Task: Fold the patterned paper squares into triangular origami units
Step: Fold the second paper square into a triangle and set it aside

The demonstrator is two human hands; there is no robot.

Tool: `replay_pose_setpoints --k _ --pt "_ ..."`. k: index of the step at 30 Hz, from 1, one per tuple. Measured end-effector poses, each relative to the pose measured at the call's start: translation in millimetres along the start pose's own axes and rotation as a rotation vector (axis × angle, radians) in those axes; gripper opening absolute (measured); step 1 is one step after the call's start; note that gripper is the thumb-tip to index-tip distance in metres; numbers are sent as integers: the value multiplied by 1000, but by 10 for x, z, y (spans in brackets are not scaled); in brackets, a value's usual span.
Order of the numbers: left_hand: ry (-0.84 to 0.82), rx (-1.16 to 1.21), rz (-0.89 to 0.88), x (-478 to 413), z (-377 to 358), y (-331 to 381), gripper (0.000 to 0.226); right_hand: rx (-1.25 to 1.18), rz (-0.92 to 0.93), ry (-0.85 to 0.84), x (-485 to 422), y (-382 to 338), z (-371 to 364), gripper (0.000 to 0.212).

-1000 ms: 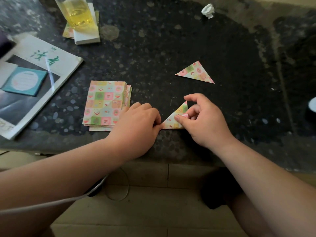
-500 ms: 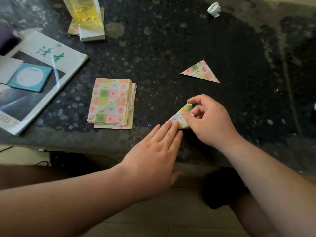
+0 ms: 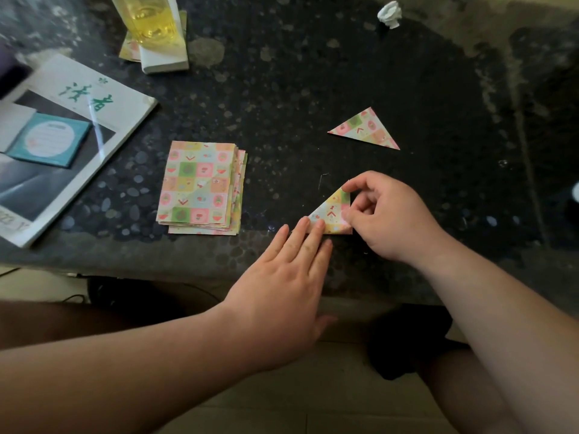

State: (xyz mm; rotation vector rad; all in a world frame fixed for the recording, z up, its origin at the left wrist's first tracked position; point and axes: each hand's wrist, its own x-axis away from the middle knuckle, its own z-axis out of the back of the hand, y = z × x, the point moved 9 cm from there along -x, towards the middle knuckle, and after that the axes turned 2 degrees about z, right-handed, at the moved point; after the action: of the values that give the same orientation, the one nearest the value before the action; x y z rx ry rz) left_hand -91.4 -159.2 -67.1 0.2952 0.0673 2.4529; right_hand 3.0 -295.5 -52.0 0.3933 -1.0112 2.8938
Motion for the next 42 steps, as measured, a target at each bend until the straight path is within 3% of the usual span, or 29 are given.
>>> replay_pose_setpoints --k 18,26,35,39,42 --pt "-74 -27 17 -43 -13 176 89 36 17 28 14 -15 -31 22" --pt "6 9 -18 -51 -48 191 97 47 31 16 -13 9 -64 21" --pt "17 28 -71 -139 -70 179 90 6 22 22 -12 12 -55 18" --pt "100 60 -112 -98 58 217 79 14 21 20 -23 26 -44 16" --pt "232 255 -41 -136 296 7 52 -14 22 27 -37 52 -43 16"
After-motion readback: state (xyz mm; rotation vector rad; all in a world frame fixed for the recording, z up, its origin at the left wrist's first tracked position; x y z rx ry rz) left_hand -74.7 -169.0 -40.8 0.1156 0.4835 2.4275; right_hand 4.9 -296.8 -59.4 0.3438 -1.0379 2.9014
